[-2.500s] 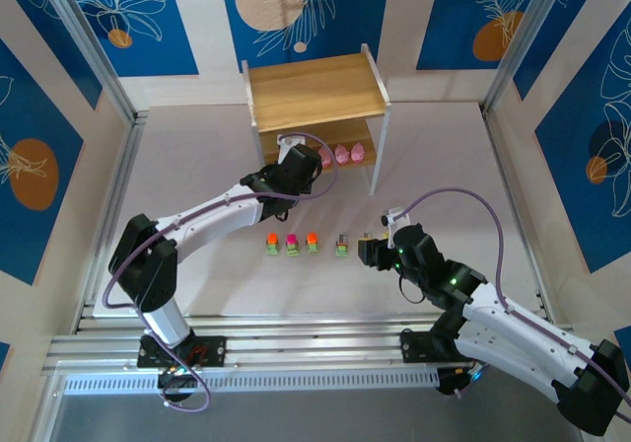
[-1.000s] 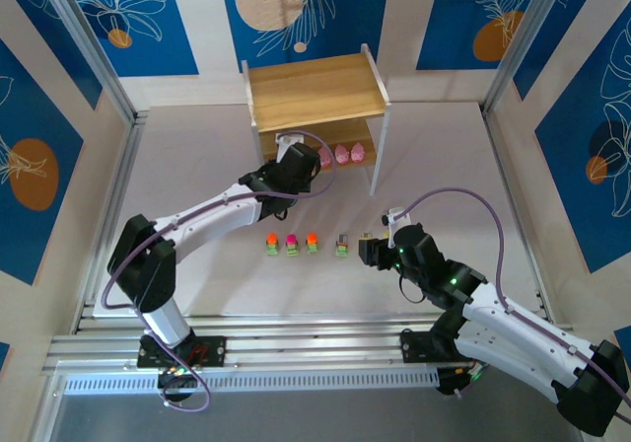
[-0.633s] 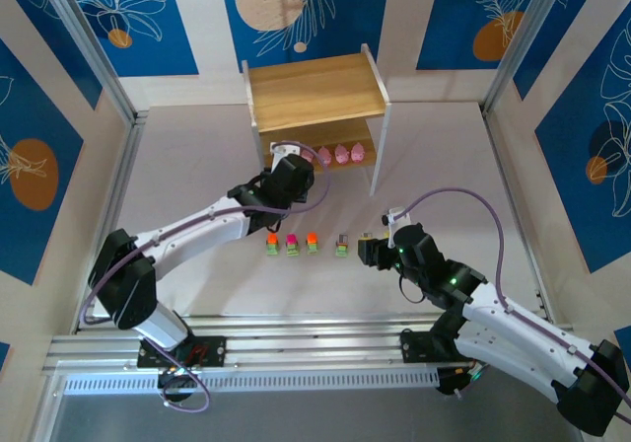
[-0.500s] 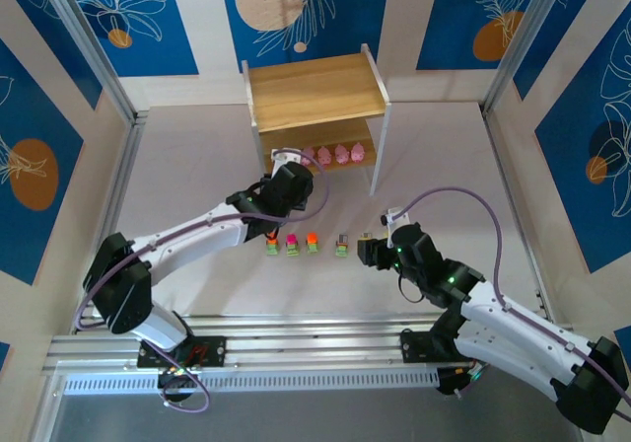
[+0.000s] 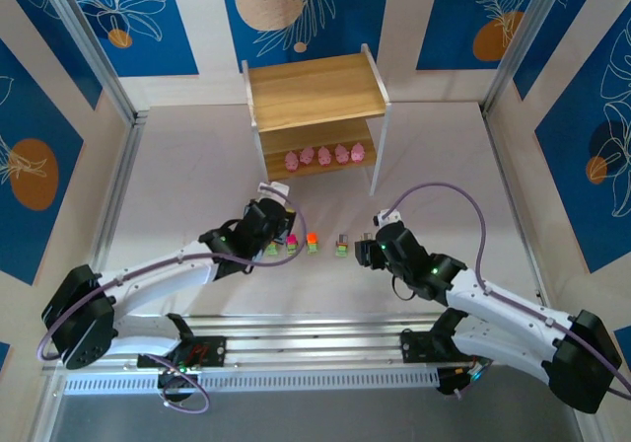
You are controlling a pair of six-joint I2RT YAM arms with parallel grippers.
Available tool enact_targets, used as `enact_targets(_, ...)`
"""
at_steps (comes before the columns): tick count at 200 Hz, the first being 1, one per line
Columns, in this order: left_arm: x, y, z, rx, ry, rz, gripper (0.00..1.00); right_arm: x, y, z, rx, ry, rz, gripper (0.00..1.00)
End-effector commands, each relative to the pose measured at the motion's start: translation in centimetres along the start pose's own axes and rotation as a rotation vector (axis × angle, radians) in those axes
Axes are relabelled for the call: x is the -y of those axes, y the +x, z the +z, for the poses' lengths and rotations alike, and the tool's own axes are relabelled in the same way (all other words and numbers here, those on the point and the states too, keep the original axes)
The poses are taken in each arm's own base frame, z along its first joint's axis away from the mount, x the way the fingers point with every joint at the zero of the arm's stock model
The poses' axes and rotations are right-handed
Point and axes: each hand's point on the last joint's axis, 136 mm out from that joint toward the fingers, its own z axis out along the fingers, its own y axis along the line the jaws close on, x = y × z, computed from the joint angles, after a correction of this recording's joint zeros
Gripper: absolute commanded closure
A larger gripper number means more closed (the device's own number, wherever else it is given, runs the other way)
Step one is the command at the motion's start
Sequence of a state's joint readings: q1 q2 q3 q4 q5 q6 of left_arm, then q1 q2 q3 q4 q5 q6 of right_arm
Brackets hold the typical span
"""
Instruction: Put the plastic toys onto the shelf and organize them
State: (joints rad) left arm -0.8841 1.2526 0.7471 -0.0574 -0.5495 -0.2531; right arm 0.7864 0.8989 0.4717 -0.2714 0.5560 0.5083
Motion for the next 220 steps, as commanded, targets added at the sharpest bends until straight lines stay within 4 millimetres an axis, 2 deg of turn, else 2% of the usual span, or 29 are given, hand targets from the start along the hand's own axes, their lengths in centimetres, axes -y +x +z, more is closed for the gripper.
enact_targets(1, 0.3, -0.2, 0.2, 0.057, 0.024, 0.044, 0.41, 0.3, -1.4, -0.3, 0.019, 0.047, 0.051, 0.34)
enact_targets(48, 0.3, 1.8, 2.3, 0.063, 0.021, 0.032, 0.41, 0.0, -1.5, 0.7, -0.016, 0.071, 0.076, 0.36)
enact_targets(96, -0.3, 3.1, 2.7, 0.078, 0.046, -0.020, 0.41, -0.4, -1.7, 2.1, -0.086, 0.099, 0.054, 0.39)
enact_targets(159, -2.3, 2.6, 1.9, 0.069, 0.012, -0.087, 0.41, 0.4, -0.9, 4.4, -0.176, 0.165, 0.062, 0.40)
enact_targets(220, -2.1, 3.4, 2.6, 0.026, 0.057, -0.149, 0.40, 0.3, 0.3, 6.4, -0.241, 0.192, 0.061, 0.41)
